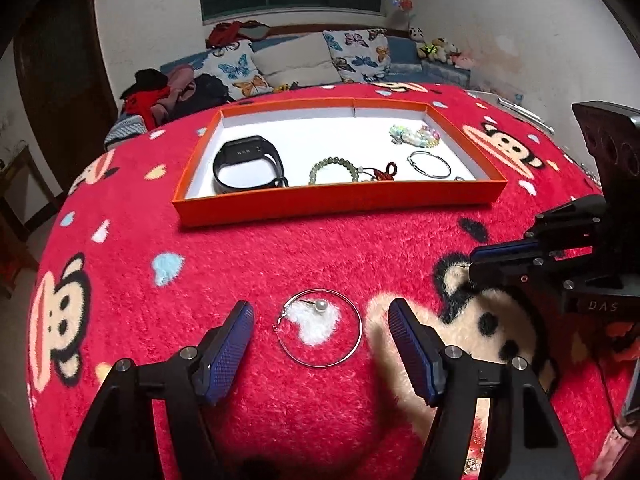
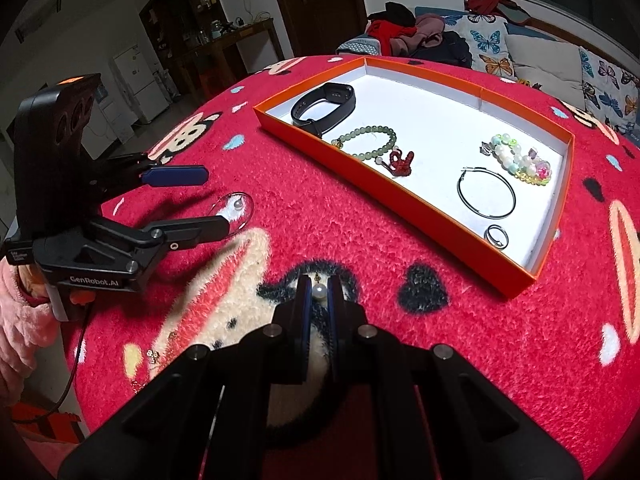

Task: Organize jewelry
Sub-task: 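Move the left tool to the large pearl hoop earring while the right tool grasps the pearl stud, then carry the hoop earring and pearl stud into the tray and open both tools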

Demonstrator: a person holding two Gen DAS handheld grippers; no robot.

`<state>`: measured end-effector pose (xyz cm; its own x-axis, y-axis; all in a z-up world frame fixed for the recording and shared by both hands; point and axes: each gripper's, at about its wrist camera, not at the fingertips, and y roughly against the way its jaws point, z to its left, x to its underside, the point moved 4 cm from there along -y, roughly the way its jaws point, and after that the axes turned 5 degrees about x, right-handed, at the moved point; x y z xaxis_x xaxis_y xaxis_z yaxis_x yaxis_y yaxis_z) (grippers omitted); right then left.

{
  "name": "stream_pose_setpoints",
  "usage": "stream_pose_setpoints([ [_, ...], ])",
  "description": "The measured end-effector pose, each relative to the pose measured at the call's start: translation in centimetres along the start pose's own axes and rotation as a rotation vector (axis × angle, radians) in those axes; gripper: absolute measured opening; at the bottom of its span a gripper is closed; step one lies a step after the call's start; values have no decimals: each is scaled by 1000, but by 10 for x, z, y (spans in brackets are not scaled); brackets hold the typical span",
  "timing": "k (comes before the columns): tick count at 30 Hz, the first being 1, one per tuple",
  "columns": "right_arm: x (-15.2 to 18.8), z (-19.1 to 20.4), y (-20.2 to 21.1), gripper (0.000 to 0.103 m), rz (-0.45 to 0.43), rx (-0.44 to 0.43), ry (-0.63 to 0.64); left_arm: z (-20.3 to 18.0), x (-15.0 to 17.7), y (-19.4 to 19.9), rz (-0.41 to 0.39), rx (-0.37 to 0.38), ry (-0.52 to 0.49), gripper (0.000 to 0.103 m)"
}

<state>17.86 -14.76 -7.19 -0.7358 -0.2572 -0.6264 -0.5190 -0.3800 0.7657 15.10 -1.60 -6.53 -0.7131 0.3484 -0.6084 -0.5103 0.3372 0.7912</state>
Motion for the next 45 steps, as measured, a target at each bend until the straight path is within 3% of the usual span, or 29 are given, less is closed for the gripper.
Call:
stream_pose_setpoints([
  [5, 0, 1, 0, 9, -2, -7, 3, 1, 3, -13, 48, 11, -18, 58],
  [8, -1, 1, 1, 8, -7, -5, 4, 2, 3, -18, 55, 15, -22, 55],
  [19, -5, -6, 14, 8, -34, -15, -25, -3, -3, -2, 7, 14, -5, 54],
  [28, -35, -29, 24, 9, -103, 26, -55, -7, -61, 20, -109, 29, -5, 54],
  [37, -56, -64, 2, 9, -98, 86, -98, -1, -124, -34, -97, 35, -12, 54],
  [45, -60, -75, -21, 9, -65, 95, -119, 4, -147, -96, -19, 28, -16, 54],
])
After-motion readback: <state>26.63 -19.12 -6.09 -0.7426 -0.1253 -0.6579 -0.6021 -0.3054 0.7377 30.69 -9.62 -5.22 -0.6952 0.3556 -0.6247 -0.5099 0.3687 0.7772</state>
